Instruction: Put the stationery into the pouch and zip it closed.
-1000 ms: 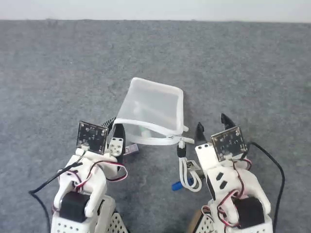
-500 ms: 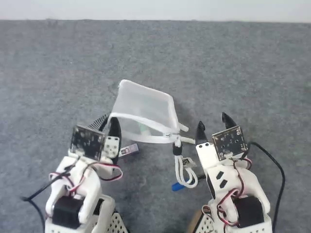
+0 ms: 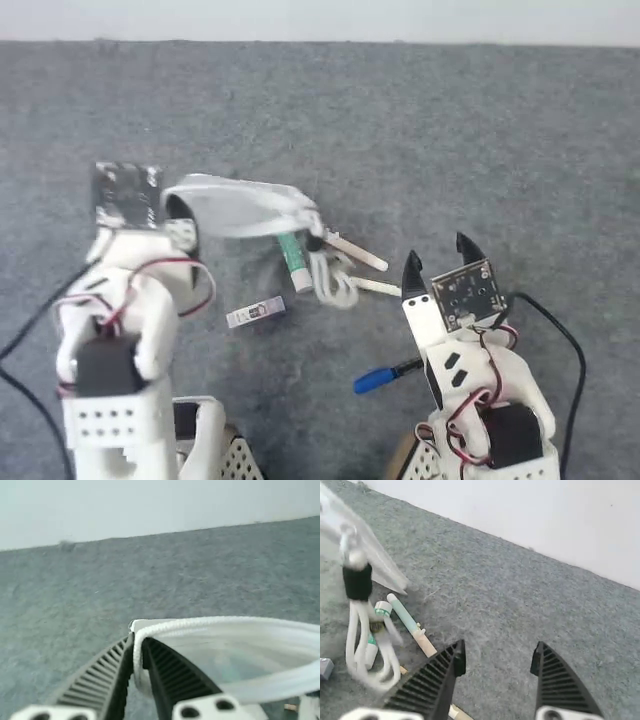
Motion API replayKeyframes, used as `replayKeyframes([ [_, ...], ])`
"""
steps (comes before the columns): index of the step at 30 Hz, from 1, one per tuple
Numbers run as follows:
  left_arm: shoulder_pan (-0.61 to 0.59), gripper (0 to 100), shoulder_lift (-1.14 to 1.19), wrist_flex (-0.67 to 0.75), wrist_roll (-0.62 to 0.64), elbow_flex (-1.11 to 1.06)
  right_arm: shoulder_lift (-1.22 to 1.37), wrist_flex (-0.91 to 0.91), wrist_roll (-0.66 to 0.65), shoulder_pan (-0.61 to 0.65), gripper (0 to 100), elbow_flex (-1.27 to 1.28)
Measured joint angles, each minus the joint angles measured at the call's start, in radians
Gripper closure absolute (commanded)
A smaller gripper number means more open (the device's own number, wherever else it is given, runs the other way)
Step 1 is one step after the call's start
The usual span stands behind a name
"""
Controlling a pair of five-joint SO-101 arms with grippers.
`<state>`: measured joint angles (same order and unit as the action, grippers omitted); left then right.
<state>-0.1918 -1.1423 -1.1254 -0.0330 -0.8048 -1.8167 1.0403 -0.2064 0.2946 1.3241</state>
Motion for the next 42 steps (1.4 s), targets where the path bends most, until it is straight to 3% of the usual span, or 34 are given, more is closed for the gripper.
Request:
replayKeyframes([
  [5, -0.123, 99, 0.034, -0.101, 0.0, 0.106, 0.031, 0.034, -0.008, 0.0, 79.4, -0.012],
  [11, -0.224, 99, 0.034, -0.123, 0.0, 0.121, 0.287, 0.112, -0.008, 0.0, 79.4, -0.173],
  [17, -0.232, 99, 0.034, -0.123, 0.0, 0.107, 0.657, 0.265, -0.003, 0.0, 79.4, -0.402],
  [22, -0.232, 99, 0.034, -0.123, 0.0, 0.106, 0.842, 0.322, 0.16, -0.002, 79.4, -0.483],
  [33, -0.232, 99, 0.034, -0.123, 0.0, 0.106, 1.022, 0.336, 0.233, 0.0, 79.0, -0.365],
  [42, -0.232, 99, 0.034, -0.123, 0.0, 0.106, 1.12, 0.336, 0.411, 0.0, 78.9, -0.339],
])
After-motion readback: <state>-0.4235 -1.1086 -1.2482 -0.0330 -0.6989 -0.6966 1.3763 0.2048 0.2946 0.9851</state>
